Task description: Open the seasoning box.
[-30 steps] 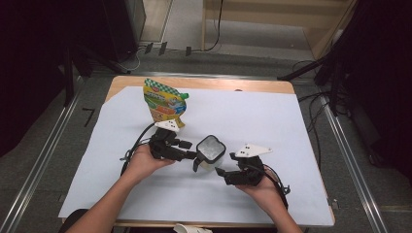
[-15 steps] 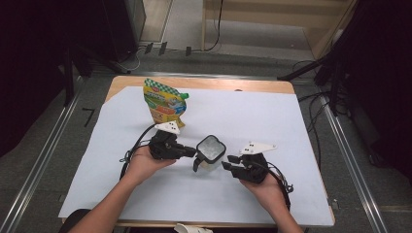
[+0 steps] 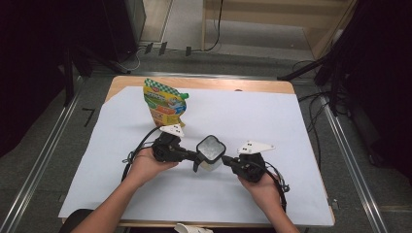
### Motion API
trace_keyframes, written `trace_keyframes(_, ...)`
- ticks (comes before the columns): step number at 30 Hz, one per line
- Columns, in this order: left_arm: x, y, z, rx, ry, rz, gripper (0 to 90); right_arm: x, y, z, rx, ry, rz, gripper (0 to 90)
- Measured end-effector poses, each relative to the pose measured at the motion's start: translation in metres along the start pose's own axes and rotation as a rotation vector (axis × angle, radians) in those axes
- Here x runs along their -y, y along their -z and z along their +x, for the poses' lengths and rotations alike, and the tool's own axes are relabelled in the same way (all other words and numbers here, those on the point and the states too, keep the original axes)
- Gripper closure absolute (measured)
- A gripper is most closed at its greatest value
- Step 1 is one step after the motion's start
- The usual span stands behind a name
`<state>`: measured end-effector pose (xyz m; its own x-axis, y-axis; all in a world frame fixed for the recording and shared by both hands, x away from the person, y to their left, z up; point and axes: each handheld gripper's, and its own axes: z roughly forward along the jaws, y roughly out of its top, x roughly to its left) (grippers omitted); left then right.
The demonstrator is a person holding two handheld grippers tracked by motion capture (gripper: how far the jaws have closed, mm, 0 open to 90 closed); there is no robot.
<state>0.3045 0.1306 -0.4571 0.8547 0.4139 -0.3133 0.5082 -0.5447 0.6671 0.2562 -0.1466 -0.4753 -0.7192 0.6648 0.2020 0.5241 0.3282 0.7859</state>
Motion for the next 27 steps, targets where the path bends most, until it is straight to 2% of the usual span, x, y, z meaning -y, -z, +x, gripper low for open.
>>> trace_keyframes(5, -0.001, -0.001, -0.003, 0.012, -0.012, 0.013, 90.0, -0.001, 0.0, -0.002, 0.005, 0.004, 0.006, 90.0)
trace_keyframes(9, -0.002, -0.008, -0.008, 0.03, -0.021, 0.023, 90.0, -0.002, -0.002, -0.006, 0.02, -0.015, 0.01, 90.0)
trace_keyframes(13, -0.003, -0.012, -0.011, 0.037, -0.033, 0.029, 90.0, -0.003, -0.004, -0.006, 0.039, -0.007, 0.018, 90.0)
trace_keyframes(14, -0.004, -0.013, -0.013, 0.04, -0.045, 0.027, 90.0, -0.003, -0.006, -0.007, 0.05, -0.012, 0.018, 90.0)
trace_keyframes(19, -0.005, -0.017, -0.015, 0.06, -0.044, 0.019, 90.0, -0.004, -0.007, -0.013, 0.052, -0.026, 0.01, 90.0)
trace_keyframes(22, -0.007, -0.023, -0.019, 0.088, -0.039, 0.003, 90.0, -0.004, -0.009, -0.017, 0.07, -0.044, 0.002, 90.0)
trace_keyframes(25, -0.008, -0.027, -0.022, 0.096, -0.037, -0.001, 90.0, -0.004, -0.01, -0.019, 0.076, -0.049, -0.001, 90.0)
trace_keyframes(27, -0.01, -0.029, -0.024, 0.106, -0.045, -0.003, 90.0, -0.005, -0.009, -0.022, 0.075, -0.053, 0.003, 90.0)
